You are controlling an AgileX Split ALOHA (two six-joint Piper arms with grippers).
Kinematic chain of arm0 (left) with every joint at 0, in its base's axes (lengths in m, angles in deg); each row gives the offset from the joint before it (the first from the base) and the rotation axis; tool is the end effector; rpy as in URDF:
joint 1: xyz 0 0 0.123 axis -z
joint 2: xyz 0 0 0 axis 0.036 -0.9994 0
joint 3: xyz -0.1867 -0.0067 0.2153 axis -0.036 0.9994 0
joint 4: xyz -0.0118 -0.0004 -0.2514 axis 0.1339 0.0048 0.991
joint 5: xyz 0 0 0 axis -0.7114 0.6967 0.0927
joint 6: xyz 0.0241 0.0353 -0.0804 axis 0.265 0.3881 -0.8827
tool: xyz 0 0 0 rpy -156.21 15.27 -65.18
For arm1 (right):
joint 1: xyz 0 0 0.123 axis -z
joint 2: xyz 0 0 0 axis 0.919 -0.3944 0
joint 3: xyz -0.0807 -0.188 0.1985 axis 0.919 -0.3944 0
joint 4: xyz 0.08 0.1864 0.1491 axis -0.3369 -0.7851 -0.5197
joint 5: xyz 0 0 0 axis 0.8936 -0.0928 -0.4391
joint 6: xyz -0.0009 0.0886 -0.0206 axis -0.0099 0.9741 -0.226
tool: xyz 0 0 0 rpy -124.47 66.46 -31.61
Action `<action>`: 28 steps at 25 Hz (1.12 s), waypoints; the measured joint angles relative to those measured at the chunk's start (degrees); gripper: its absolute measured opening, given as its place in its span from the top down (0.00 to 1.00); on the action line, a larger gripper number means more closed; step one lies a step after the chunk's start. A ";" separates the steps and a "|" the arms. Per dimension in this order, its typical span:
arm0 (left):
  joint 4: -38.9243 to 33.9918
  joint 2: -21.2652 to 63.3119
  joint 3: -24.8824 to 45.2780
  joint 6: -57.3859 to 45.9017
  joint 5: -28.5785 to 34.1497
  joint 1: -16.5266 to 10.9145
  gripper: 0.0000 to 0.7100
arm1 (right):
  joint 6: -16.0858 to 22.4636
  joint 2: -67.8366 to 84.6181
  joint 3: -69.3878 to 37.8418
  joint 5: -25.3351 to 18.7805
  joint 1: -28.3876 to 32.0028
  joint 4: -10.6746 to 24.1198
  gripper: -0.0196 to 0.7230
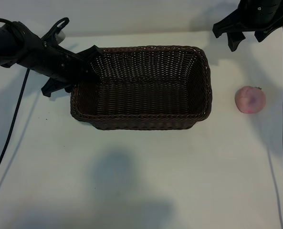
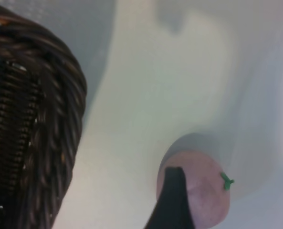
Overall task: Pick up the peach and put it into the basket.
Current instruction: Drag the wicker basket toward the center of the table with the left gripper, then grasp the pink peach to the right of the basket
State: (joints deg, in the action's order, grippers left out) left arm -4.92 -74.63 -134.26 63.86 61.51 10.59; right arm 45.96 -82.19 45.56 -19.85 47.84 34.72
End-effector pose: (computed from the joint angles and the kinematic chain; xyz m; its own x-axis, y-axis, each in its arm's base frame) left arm 0.4027 -0.0878 0.1470 -0.8520 -0.4767 -0.2162 -0.3189 0.8002 -0.5079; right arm 0.4218 0.1387 0.2636 -0.9031 -0.3448 -0.2560 -0.3388 0.9383 -0.0685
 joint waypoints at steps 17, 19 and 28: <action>-7.15 10.85 -0.06 1.55 5.89 0.00 0.09 | 0.00 0.00 0.00 0.00 0.00 0.00 0.18; -9.33 13.67 -0.11 1.43 6.90 0.00 0.10 | 0.00 0.00 0.00 0.00 0.00 0.00 0.18; -24.25 21.59 -3.24 -4.07 15.76 0.00 0.14 | -0.05 0.00 0.00 0.00 0.00 0.00 0.18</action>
State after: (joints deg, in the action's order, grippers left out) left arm -29.17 -53.04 -137.50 59.79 77.28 10.59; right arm 45.91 -82.19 45.56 -19.85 47.84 34.72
